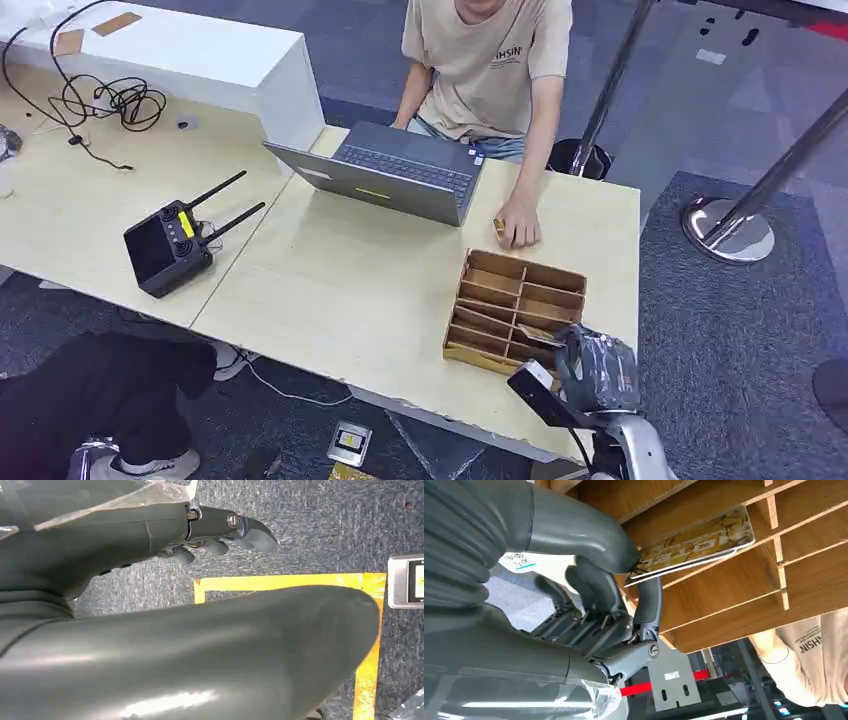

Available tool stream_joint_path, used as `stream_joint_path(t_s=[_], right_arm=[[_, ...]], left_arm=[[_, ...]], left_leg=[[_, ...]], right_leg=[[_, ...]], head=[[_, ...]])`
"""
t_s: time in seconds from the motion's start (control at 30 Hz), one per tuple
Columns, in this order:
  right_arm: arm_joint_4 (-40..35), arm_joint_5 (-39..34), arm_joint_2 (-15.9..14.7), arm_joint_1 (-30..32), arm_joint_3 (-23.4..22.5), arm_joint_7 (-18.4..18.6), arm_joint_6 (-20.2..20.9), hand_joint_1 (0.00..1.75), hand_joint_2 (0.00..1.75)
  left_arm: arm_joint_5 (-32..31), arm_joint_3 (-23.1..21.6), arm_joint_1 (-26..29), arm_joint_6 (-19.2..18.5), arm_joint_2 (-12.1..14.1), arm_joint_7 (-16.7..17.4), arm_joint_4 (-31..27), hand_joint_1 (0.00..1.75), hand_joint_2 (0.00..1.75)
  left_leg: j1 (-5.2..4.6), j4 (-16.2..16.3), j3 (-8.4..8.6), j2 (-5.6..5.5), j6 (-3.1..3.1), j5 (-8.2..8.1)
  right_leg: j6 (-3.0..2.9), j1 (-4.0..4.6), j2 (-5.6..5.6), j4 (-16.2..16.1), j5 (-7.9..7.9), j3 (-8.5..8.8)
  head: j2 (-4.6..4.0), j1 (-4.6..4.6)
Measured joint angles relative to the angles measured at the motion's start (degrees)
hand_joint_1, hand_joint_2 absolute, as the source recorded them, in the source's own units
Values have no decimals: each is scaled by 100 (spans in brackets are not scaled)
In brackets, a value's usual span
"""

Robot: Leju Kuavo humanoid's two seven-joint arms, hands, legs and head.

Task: Pass the card to the sensor for recognition and then transmit it.

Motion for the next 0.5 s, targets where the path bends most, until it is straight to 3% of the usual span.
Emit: stream_joint_path(t_s=[0.37, 0.4, 0.43, 0.47, 0.5], right_arm=[[101, -63, 13, -2, -2, -2, 4, 175, 175], [111, -63, 17, -3, -2, -2, 4, 143, 175], [116, -63, 22, -3, -2, -2, 2, 10, 175], [118, -63, 24, -3, -2, -2, -2, 10, 175], [122, -66, 24, -4, -2, -2, -15, 0, 175]], left_arm=[[-9, 0, 0, 4, -7, 2, 0, 0, 0], [-11, 0, 0, 4, -7, 2, 0, 0, 0], [-13, 0, 0, 4, -9, 2, 0, 0, 0], [-20, 0, 0, 4, -9, 4, 0, 0, 0], [-20, 0, 0, 4, -9, 4, 0, 0, 0]], left_leg=[[0, 0, 11, 0, 0, 1], [0, 0, 11, 0, 0, 1], [0, 0, 11, 0, 0, 1], [0, 0, 11, 0, 0, 1], [0, 0, 12, 1, 0, 1]], right_leg=[[0, 0, 0, 0, 0, 11], [0, 0, 0, 0, 0, 12], [0, 0, 0, 0, 0, 12], [0, 0, 0, 0, 0, 12], [0, 0, 0, 0, 0, 12]], head=[[0, 2], [0, 0], [0, 2], [0, 2], [0, 2]])
